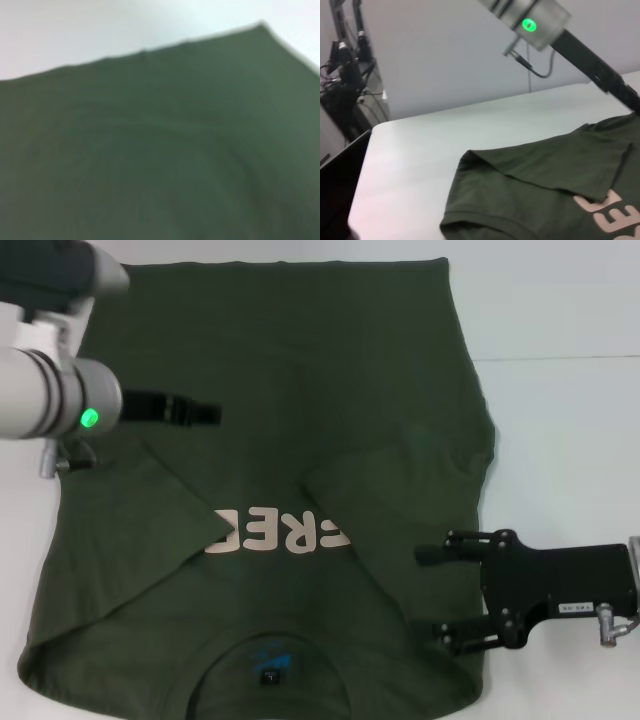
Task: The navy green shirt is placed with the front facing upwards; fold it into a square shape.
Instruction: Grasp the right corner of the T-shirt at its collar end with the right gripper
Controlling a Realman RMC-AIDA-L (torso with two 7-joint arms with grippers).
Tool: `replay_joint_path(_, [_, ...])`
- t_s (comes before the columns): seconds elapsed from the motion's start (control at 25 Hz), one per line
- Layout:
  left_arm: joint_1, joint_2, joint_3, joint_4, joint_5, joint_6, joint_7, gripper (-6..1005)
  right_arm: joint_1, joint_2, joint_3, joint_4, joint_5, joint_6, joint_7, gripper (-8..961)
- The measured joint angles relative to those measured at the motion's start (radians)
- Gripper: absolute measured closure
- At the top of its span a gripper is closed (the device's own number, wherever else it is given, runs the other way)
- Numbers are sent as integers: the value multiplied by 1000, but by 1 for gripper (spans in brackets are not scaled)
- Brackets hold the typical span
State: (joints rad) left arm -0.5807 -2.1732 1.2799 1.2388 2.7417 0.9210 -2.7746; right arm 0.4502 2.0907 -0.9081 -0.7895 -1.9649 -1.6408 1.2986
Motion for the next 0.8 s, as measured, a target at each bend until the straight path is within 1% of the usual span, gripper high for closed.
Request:
replay_joint_path(0.08, [44, 2, -39, 63, -138, 20, 58, 61, -1, 0, 25, 0, 0, -3, -3, 42])
replay_joint_path(0.12, [44, 2, -39, 63, -138, 20, 58, 64, -3, 0, 36, 0, 0, -6, -7, 42])
replay_joint_path(0.16, [65, 1, -71, 87, -218, 38, 109, 66, -4, 0, 50, 0, 0, -13, -15, 42])
replay_joint_path(0.2, [95, 1, -140, 113, -371, 90, 217, 67, -7, 0, 71, 0, 0, -29, -25, 42])
replay_joint_path(0.24, [105, 1, -187, 116, -462, 137, 283, 67, -7, 0, 71, 0, 0, -29, -25, 42])
replay_joint_path(0.28, [111, 2, -225, 113, -522, 174, 325, 68, -9, 0, 83, -1, 2, -50, -29, 42])
replay_joint_path(0.32, [115, 5, -281, 100, -606, 245, 392, 68, -9, 0, 83, -1, 2, -50, -29, 42])
replay_joint_path(0.4, [118, 10, -382, 64, -704, 382, 501, 69, -11, -2, 87, -2, 2, -77, -38, 42])
replay_joint_path(0.48, [119, 16, -466, 24, -739, 494, 583, 69, -17, -3, 87, -5, 2, -102, -57, 42])
replay_joint_path(0.52, [119, 21, -515, -1, -744, 571, 626, 69, -21, -3, 87, -6, 2, -115, -70, 42])
replay_joint_path(0.56, [119, 25, -537, -13, -745, 606, 647, 69, -25, -3, 87, -8, 0, -125, -81, 42])
replay_joint_path(0.6, [120, 36, -582, -41, -742, 689, 689, 69, -29, -3, 86, -9, -3, -132, -88, 42])
replay_joint_path(0.68, [122, 45, -624, -66, -734, 765, 723, 69, -35, -4, 84, -12, -13, -137, -92, 42])
replay_joint_path(0.72, [125, 50, -658, -78, -720, 817, 747, 69, -39, -5, 83, -16, -19, -139, -90, 42])
replay_joint_path(0.8, [134, 53, -694, -80, -684, 865, 761, 69, -47, -8, 87, -28, -36, -146, -78, 42])
